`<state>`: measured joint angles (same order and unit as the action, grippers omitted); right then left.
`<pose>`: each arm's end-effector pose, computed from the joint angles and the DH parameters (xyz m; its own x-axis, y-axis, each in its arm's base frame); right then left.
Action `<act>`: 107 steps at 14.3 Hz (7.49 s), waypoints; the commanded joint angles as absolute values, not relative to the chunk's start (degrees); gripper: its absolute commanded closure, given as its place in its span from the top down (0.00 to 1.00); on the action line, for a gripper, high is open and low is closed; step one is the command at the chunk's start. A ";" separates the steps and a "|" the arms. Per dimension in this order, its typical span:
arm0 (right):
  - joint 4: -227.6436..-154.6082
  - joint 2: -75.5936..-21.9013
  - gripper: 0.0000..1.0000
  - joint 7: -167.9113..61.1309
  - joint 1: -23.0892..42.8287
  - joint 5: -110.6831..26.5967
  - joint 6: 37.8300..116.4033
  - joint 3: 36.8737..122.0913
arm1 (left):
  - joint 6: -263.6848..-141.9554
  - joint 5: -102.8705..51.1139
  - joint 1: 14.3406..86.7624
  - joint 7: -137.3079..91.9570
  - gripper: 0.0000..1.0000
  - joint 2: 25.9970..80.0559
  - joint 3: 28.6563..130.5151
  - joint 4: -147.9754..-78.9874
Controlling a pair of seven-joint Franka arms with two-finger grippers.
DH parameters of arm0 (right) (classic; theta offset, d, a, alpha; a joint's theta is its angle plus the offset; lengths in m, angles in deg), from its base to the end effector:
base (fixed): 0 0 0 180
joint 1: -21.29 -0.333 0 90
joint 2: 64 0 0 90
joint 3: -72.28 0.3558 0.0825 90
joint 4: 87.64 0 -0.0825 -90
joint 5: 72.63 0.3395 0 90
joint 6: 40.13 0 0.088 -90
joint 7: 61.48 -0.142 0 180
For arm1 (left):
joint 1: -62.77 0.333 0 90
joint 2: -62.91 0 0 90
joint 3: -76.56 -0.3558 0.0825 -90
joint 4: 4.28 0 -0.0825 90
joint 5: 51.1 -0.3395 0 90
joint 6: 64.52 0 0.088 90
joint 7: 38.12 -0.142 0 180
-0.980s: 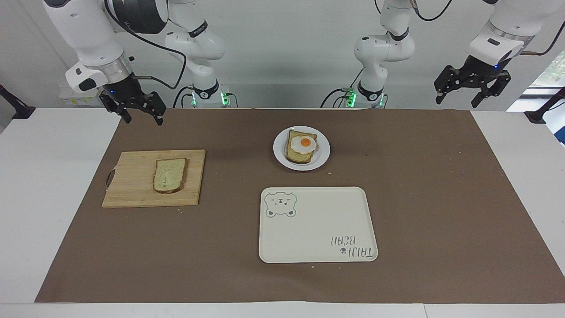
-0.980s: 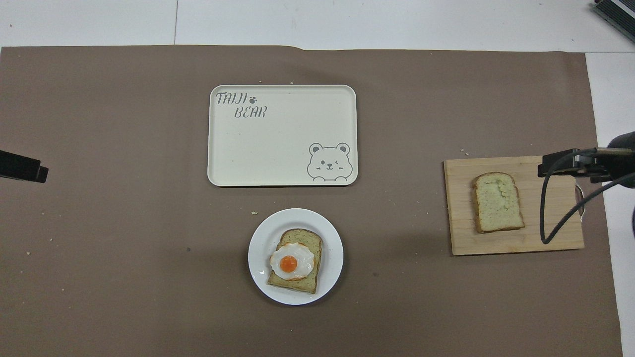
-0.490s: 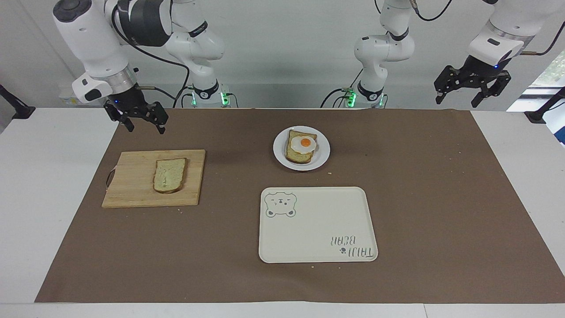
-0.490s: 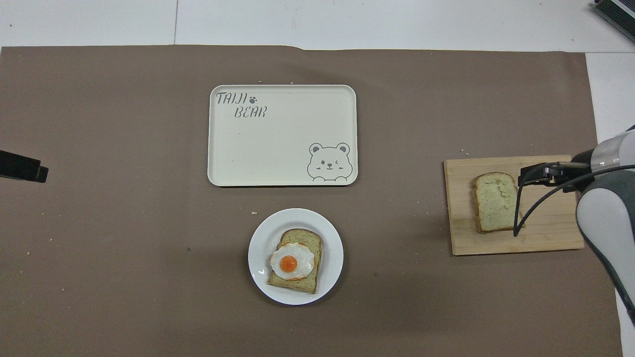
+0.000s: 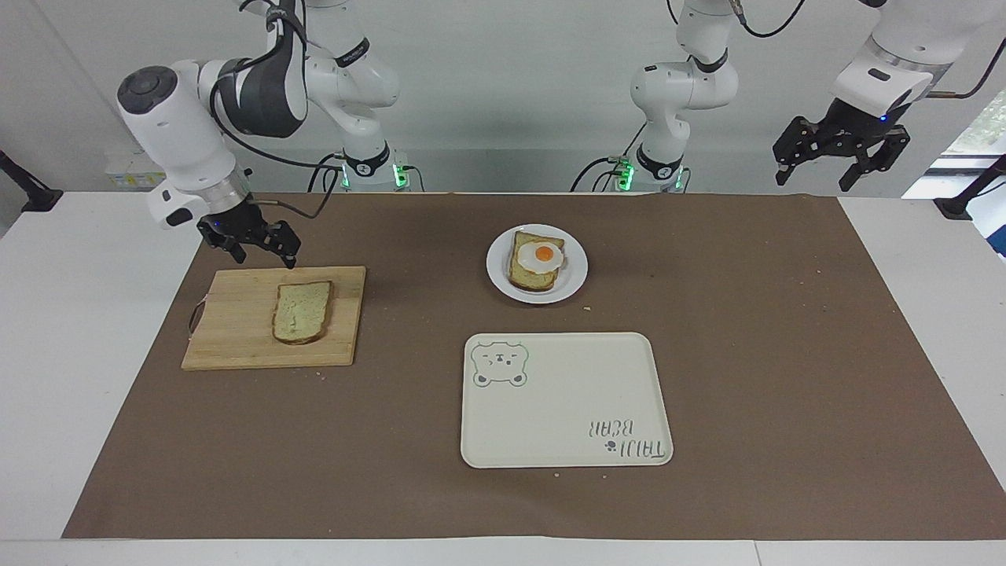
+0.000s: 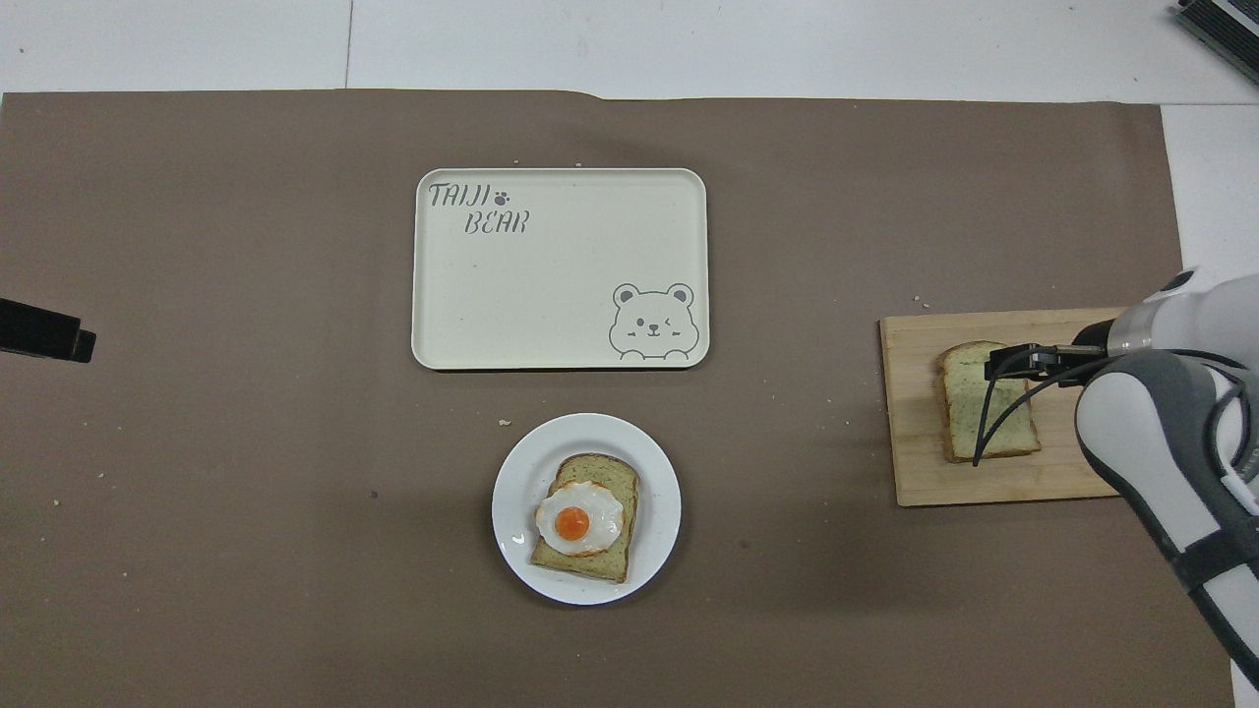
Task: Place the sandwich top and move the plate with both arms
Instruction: 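Grasp the bread slice edge with the right gripper and lift it, then carry the bread slice over the egg toast and lay it on top, then withdraw the right gripper to the board while the left gripper reaches in, then move the left gripper to the plate rim nearest the robot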
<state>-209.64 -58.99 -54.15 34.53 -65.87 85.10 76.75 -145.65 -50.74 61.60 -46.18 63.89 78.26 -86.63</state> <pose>0.5128 -0.0720 0.3976 0.9954 -0.0937 -0.0213 -0.0954 -0.9900 -0.1043 0.4864 -0.0255 0.6803 0.9817 -0.1906 -0.0034 -0.1905 -0.9817 0.0062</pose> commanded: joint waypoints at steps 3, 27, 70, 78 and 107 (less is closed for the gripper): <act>-214.45 -58.29 1.00 -49.88 36.50 -63.84 90.73 77.03 | -144.94 -51.28 61.71 -45.76 1.00 64.67 78.32 -86.99; -204.62 -55.56 0.00 -38.18 38.62 -41.28 70.62 78.34 | -144.94 -51.28 61.71 -45.76 1.00 64.67 78.32 -86.99; -201.22 -68.66 1.00 -64.82 23.84 -52.20 64.29 79.84 | -142.93 -51.28 61.28 -45.76 1.00 64.76 78.40 -86.99; -186.89 -66.91 1.00 -65.26 26.38 -71.14 54.99 79.75 | -144.23 -50.41 61.71 -45.59 1.00 65.46 78.32 -88.74; -175.26 -61.63 1.00 -67.28 27.89 -72.46 47.85 79.84 | -209.63 -2.50 34.38 -47.43 0.38 68.54 78.84 -150.88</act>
<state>-176.02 -61.90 -66.33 27.40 -72.03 47.76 79.25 -208.70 -3.95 35.75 -46.44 68.17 79.76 -150.47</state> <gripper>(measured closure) 0.000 0.564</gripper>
